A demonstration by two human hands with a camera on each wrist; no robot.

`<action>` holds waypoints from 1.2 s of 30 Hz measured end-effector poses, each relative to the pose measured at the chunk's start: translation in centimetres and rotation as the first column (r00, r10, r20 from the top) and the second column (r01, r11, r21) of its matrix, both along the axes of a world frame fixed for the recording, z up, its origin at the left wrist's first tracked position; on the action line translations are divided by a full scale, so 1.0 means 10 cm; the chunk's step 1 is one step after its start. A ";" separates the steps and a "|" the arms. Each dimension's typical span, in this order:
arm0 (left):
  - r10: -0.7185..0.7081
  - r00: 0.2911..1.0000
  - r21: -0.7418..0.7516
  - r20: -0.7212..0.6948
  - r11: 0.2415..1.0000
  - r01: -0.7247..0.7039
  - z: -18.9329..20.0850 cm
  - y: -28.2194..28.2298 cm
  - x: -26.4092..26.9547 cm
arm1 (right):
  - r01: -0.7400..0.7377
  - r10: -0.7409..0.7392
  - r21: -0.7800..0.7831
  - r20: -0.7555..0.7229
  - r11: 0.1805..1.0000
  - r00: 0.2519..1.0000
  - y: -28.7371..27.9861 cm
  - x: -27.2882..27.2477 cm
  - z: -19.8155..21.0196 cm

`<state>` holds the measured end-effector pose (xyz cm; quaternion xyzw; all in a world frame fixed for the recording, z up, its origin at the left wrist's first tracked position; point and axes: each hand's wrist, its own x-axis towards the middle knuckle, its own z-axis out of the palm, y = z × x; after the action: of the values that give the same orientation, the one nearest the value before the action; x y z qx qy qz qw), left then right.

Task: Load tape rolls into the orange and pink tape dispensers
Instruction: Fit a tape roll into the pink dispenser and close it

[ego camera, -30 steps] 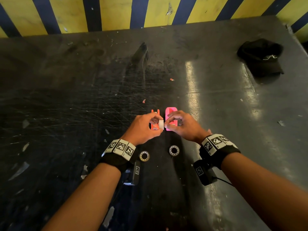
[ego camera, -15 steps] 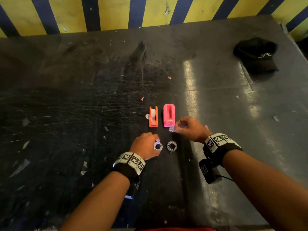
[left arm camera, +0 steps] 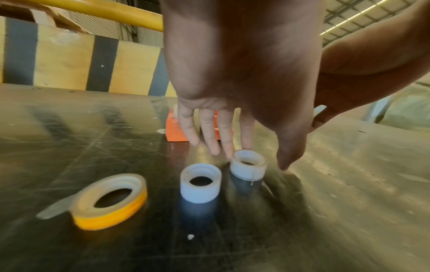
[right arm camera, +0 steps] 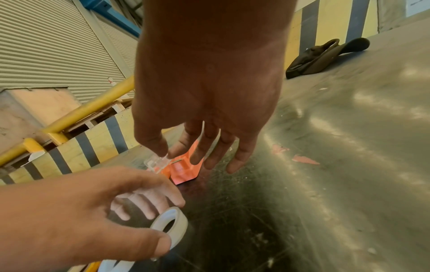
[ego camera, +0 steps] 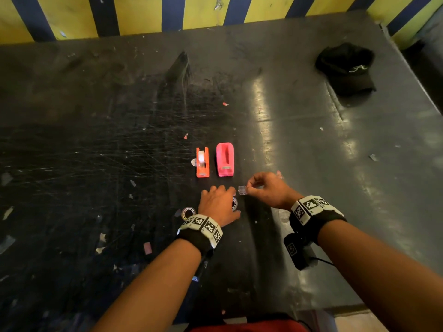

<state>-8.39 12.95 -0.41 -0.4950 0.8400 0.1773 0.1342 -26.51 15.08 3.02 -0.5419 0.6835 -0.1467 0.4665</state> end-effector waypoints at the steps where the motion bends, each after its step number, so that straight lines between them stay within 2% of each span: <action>1: 0.007 1.000 0.016 0.015 1.000 -0.007 0.00 0.01 -0.05 | 0.004 -0.004 0.003 0.006 1.000 1.000 0.02 -0.04 -0.02; 3: 0.048 0.999 0.062 -0.021 0.997 -0.047 -0.01 0.00 -0.08 | 0.007 -0.007 0.026 0.000 1.000 1.000 0.08 -0.13 -0.07; 5: 0.184 0.969 0.183 -0.165 0.971 -0.153 0.01 -0.05 -0.05 | 0.006 -0.006 0.045 0.003 0.999 1.000 0.12 -0.20 -0.11; 7: 0.388 0.861 0.384 -0.328 0.888 -0.253 0.06 -0.12 0.04 | 0.022 -0.022 0.027 0.014 0.999 1.000 0.14 -0.25 -0.14; 10: 0.604 0.657 0.609 -0.450 0.746 -0.269 0.23 -0.22 0.18 | 0.026 -0.027 0.032 0.046 0.999 0.999 0.14 -0.25 -0.10; 12: 0.661 0.579 0.679 -0.478 0.696 -0.234 0.39 -0.28 0.24 | 0.015 -0.017 0.032 0.085 0.999 0.996 0.10 -0.20 -0.06; 14: 0.687 0.541 0.714 -0.485 0.668 -0.208 0.51 -0.32 0.29 | -0.014 0.013 0.015 0.112 1.000 0.994 0.05 -0.14 0.00; 17: 0.706 0.505 0.733 -0.496 0.652 -0.192 0.56 -0.35 0.33 | -0.031 0.034 -0.026 0.136 0.999 0.990 -0.05 -0.03 0.07; 26: 0.702 0.475 0.719 -0.531 0.669 -0.185 0.60 -0.37 0.51 | -0.036 0.053 -0.094 0.193 0.995 0.980 -0.20 0.13 0.10; 31: 0.727 0.419 0.751 -0.544 0.645 -0.145 0.61 -0.37 0.58 | 0.035 -0.015 -0.068 0.276 0.997 0.961 -0.21 0.19 0.07; 36: 0.709 0.443 0.737 -0.549 0.660 -0.143 0.64 -0.40 0.60 | 0.028 -0.018 -0.035 0.273 0.999 0.962 -0.23 0.25 0.10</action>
<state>-2.37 8.91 6.02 -0.4952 0.5358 0.6628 -0.1683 -24.05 12.76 4.01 -0.5174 0.6162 -0.2383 0.5439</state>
